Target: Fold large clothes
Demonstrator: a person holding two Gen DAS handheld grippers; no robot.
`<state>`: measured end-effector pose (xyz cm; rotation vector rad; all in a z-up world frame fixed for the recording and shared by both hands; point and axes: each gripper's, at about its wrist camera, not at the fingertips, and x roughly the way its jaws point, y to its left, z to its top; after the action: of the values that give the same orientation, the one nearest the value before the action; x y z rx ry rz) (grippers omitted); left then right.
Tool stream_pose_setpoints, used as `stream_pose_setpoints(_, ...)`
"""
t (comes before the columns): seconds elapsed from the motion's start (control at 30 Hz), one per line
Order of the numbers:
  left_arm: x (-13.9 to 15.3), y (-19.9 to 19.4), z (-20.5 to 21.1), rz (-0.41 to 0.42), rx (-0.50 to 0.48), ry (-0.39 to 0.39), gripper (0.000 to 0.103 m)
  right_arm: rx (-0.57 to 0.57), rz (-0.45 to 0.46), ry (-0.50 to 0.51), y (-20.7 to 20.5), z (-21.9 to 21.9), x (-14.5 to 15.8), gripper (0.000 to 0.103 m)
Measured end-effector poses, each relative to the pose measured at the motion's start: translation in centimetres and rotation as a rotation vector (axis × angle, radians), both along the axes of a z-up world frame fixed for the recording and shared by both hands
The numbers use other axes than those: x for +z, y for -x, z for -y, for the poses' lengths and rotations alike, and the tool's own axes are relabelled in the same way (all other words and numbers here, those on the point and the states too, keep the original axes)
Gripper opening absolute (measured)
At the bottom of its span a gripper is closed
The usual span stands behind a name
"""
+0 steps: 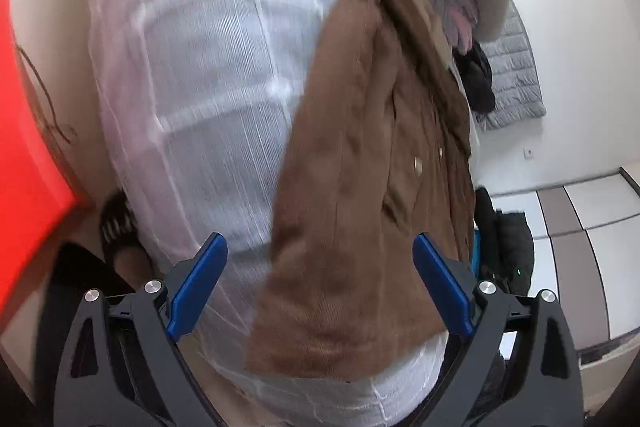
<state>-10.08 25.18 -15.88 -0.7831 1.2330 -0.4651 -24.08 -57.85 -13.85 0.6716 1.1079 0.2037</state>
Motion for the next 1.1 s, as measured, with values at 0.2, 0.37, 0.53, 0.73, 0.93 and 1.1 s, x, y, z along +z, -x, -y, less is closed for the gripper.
stream_pose_setpoints(0.2,-0.8,1.7,2.5,-0.028,-0.101,0.033,0.09,0.024,-0.068,-0.161,1.3,0.2,-2.3,0.096)
stream_pose_setpoints(0.37,-0.1,2.5,2.4,-0.022,-0.126,0.059,0.09,0.06,-0.054,-0.284,1.9,0.1,-3.1,0.096)
stream_pose_setpoints(0.53,-0.1,2.5,3.9,-0.047,-0.14,-0.1,0.076,0.09,-0.042,-0.31,1.9,-0.7,-3.5,0.08)
stream_pose_setpoints(0.73,1.0,3.3,3.2,-0.019,-0.115,-0.106,0.021,0.079,-0.007,-0.273,3.2,-1.0,-2.4,0.019)
stream_pose_setpoints(0.93,1.8,2.7,4.5,0.011,-0.168,-0.125,0.017,0.118,0.067,-0.328,3.0,-1.8,-0.6,0.018)
stream_pose_setpoints(1.1,-0.6,2.6,2.4,-0.068,-0.105,0.045,0.042,0.114,0.033,-0.4,2.5,-1.9,-2.2,0.067)
